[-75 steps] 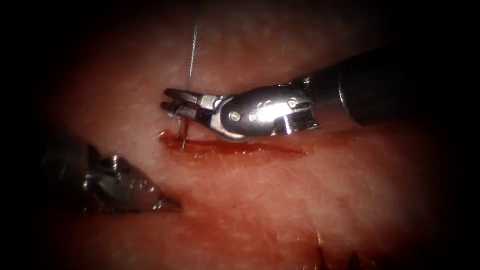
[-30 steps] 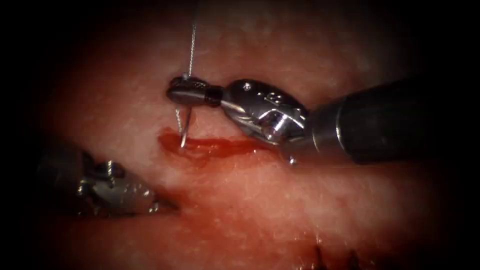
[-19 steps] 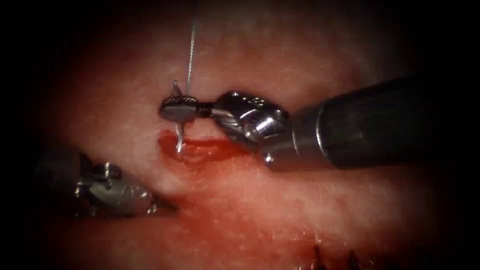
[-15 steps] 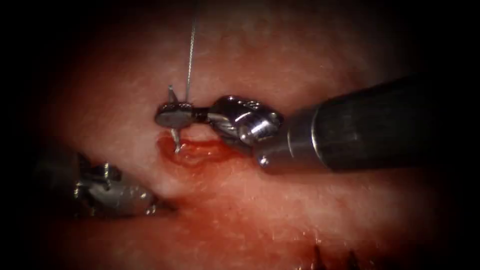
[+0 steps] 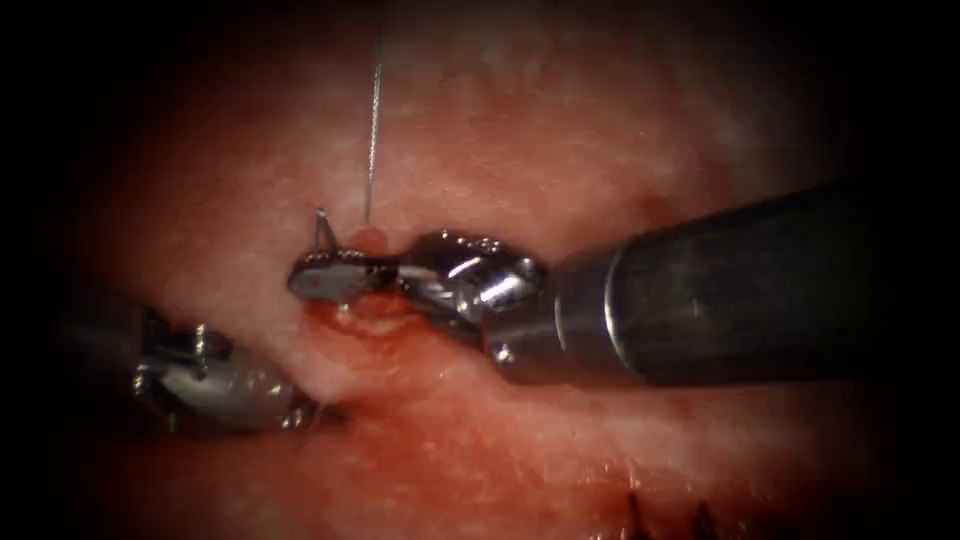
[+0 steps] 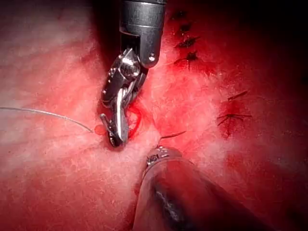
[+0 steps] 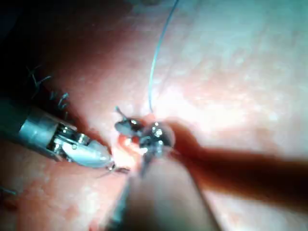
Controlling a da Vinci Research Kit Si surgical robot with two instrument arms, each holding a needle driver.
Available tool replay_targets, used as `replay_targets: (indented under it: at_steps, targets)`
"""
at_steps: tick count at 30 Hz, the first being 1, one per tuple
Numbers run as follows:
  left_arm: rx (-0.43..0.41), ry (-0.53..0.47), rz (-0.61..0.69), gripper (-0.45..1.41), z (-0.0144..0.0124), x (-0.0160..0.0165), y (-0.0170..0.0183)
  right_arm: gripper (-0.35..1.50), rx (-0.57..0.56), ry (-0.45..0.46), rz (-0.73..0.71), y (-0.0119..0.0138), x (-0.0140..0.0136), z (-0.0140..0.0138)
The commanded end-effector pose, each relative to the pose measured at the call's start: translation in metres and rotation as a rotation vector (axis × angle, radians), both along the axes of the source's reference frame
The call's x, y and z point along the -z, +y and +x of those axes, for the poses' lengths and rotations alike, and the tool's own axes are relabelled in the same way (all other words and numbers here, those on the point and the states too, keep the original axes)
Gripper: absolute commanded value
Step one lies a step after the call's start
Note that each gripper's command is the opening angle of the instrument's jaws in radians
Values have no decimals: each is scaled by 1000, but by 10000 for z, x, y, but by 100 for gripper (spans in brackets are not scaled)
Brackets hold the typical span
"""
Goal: Wound Closure
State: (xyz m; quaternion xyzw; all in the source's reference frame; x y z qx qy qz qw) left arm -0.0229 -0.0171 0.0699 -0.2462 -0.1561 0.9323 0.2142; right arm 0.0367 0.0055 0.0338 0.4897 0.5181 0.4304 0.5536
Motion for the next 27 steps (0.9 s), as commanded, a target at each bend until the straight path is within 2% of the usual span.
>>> replay_targets:
  at_steps: [1,2,3,4,5,7,10,11,14,21,27]
  targets:
    - [-5,-3,-6,-45,-3,-1,-11,-35,-7,-8,1,-10,-3,3]
    - [1,-10,-7,-45,-3,0,-10,-15,-25,-22,1,-7,-4,2]
    - [-5,-14,-16,-45,-3,2,-9,26,-38,-32,1,-4,-5,0]
    - [-7,-28,-30,-45,-3,6,-8,83,-61,-47,-57,3,-8,-3]
    - [-15,-40,-41,-45,-3,8,-7,100,-78,-60,-110,10,-10,-6]
    - [-22,-66,-65,-40,-3,13,-7,118,-85,-66,-184,21,-14,-13]
    - [-63,-134,-142,-18,-1,22,-6,121,-86,-66,-356,37,-19,-26]
    - [-89,-203,-197,-6,3,28,-7,123,-88,-70,-435,47,-20,-36]
    - [-106,-281,-275,4,13,34,-8,123,-105,-99,-526,61,-22,-55]
    - [-81,-401,-370,12,31,35,-8,123,-112,-123,-593,81,-18,-95]
    - [-47,-525,-392,12,19,33,-4,121,-125,-162,-650,87,-21,-107]
